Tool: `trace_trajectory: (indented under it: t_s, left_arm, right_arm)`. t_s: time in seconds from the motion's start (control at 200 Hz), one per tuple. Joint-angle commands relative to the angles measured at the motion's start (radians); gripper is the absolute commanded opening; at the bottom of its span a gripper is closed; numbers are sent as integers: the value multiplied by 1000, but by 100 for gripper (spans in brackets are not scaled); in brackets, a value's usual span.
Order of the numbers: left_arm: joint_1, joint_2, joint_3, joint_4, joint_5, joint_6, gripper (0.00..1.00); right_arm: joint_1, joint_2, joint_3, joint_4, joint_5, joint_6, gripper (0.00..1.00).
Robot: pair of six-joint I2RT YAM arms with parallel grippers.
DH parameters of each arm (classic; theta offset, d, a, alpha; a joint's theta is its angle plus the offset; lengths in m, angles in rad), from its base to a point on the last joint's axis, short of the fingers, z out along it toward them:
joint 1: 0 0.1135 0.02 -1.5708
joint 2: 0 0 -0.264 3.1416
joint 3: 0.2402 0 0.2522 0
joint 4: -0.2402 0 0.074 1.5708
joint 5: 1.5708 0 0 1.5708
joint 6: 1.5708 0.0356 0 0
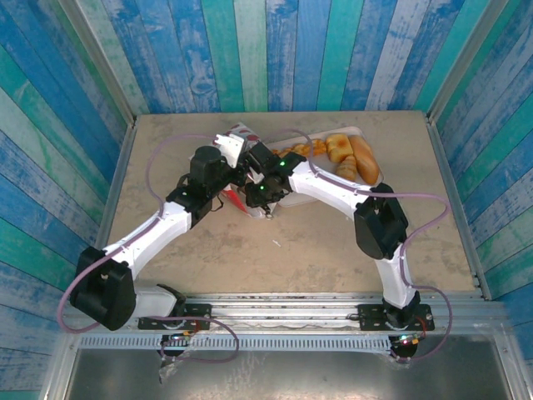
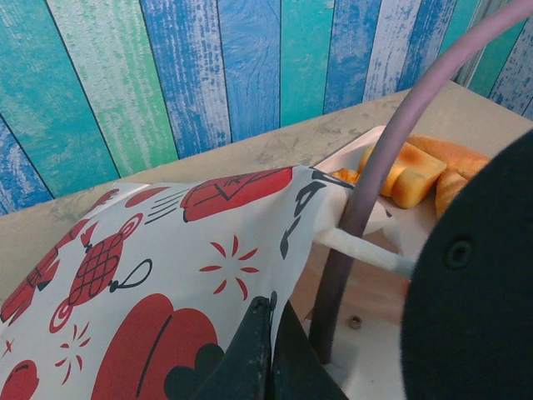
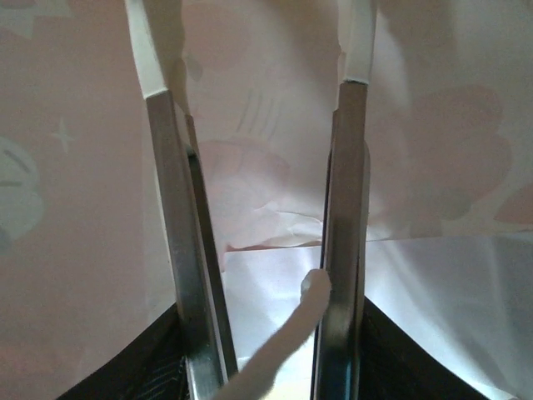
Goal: Take the fake bread out of the paper bag
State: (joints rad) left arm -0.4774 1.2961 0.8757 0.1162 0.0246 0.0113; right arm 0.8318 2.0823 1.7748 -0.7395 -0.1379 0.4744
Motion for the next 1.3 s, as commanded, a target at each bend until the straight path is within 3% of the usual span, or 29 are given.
trace_trajectory:
  t_s: [0.0,0.26,0.616,0.917,1.297]
  left_arm:
    - [-9,-72,-1,36,33,-2,0]
    - [-9,-95,-51,49,-44,-1,0]
    - [-9,-105,-133,140,-104,36,0]
    - [-9,-79,-122,139,-131,33,0]
    - [-9,-46,-116,146,-217,26,0]
  right_arm:
    - [-4,23,44,14,24,14,44]
    - [-3,-49,21,32,41,21,24]
    - [-8,-211,-135,126,-40,60,9]
    - [-13,-259,-217,166,-84,88,2]
    - [-14,-323,-267,182,-84,96,1]
